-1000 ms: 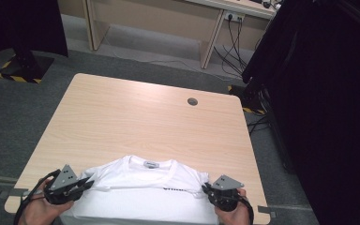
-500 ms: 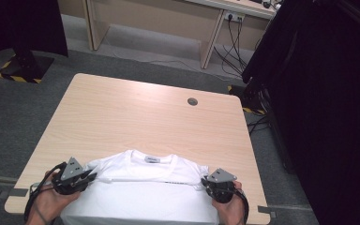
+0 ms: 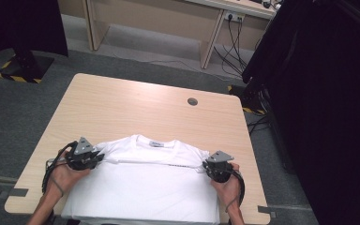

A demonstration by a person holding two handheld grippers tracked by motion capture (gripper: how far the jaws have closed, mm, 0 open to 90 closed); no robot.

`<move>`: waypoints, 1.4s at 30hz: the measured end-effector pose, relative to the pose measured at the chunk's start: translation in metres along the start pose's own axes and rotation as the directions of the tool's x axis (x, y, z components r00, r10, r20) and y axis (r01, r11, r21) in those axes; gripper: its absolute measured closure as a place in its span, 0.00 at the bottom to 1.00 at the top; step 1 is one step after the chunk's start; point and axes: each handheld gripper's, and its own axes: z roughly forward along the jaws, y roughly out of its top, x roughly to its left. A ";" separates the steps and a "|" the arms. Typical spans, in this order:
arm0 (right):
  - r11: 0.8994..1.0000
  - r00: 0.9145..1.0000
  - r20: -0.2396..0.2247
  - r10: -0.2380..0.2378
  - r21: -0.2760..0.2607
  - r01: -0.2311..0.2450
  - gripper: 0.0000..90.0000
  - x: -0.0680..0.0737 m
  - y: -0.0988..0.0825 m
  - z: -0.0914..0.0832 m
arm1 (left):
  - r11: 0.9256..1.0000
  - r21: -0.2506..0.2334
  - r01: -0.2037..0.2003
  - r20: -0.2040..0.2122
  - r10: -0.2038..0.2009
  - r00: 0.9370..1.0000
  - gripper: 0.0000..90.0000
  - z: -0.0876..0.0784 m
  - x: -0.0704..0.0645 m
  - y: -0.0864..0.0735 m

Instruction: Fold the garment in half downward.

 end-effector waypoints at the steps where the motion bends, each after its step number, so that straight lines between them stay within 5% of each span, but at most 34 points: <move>1: 1.000 1.000 0.002 0.009 -0.003 -0.009 0.92 -0.004 0.001 0.003 | 1.000 0.009 -0.009 -0.002 0.009 1.000 0.88 0.006 0.003 0.006; 19: 0.998 0.997 0.033 0.063 -0.006 -0.063 0.91 -0.034 0.024 0.033 | 0.999 -0.018 0.043 0.002 -0.043 0.999 0.87 0.042 0.029 0.033; 27: 0.997 0.997 0.035 0.073 -0.022 -0.072 0.92 -0.039 0.026 0.036 | 1.000 0.008 0.006 -0.024 -0.005 1.000 0.88 0.046 0.029 0.042; 29: 0.996 0.996 0.030 0.085 -0.039 -0.084 0.92 -0.040 0.026 0.035 | 0.999 -0.021 0.031 -0.010 -0.031 0.999 0.89 0.045 0.030 0.044; 33: 0.993 0.997 0.039 0.073 -0.098 -0.069 0.92 -0.039 0.035 0.018 | 0.995 -0.091 0.038 0.006 -0.038 0.999 0.90 0.029 0.030 0.056; 37: 0.985 0.998 0.050 0.044 -0.170 -0.035 0.92 -0.032 0.051 -0.007 | 0.980 -0.195 0.039 0.024 -0.035 0.999 0.90 -0.002 0.028 0.071; 42: 0.972 0.999 0.049 -0.012 -0.232 0.023 0.92 -0.014 0.057 -0.052 | 0.971 -0.240 -0.014 0.060 0.029 0.998 0.90 -0.046 0.016 0.072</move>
